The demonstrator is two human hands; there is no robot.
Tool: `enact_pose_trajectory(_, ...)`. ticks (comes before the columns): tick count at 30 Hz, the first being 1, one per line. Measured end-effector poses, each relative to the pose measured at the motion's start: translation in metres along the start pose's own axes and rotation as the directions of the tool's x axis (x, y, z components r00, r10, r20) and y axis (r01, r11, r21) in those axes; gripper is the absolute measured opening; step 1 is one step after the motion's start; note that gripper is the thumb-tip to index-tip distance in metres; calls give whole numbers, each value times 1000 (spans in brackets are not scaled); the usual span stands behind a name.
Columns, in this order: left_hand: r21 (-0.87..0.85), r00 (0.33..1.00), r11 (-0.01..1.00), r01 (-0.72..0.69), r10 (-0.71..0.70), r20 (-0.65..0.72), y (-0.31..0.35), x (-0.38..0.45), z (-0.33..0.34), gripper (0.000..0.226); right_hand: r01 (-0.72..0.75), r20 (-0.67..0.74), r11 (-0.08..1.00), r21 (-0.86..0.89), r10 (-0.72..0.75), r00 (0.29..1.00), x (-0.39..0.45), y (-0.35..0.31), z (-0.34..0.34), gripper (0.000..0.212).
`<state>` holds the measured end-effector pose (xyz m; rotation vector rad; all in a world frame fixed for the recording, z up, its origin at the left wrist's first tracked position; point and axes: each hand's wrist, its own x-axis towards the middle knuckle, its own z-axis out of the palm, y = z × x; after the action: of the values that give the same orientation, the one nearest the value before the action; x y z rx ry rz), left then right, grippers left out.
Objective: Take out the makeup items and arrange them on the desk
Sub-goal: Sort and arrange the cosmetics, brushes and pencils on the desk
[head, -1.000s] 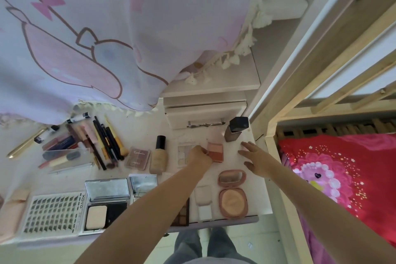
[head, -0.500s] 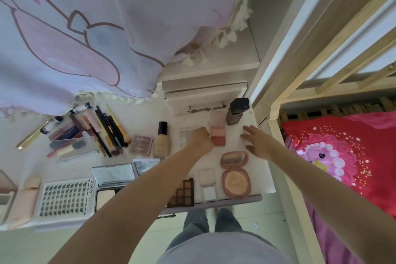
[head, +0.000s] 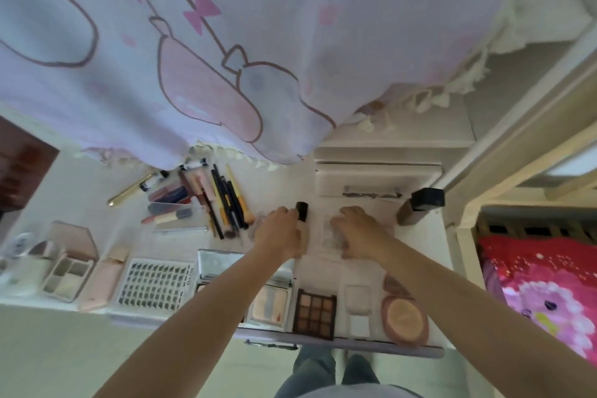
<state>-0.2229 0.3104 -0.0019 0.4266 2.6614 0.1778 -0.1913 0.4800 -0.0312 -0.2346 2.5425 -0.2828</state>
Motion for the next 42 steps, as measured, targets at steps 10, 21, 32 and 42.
enact_pose_trajectory(10,-527,995,845,94,-102,15,-27,-11,-10,58,63,-169,891,449,15,985,-22,-1,-33,57)
enact_pose_trajectory(21,-932,897,227,-282,406,-173,14,-40,-109,50,380,-531,836,396,-129,837,-106,-34,-143,48)
enact_pose_trajectory(32,-945,878,124,-302,422,-226,27,-52,-106,54,295,-538,920,257,-117,835,-131,-32,-139,49)
enact_pose_trajectory(42,-949,865,165,-269,476,-162,20,-56,-95,57,301,-383,674,675,-28,923,-132,-19,-140,26)
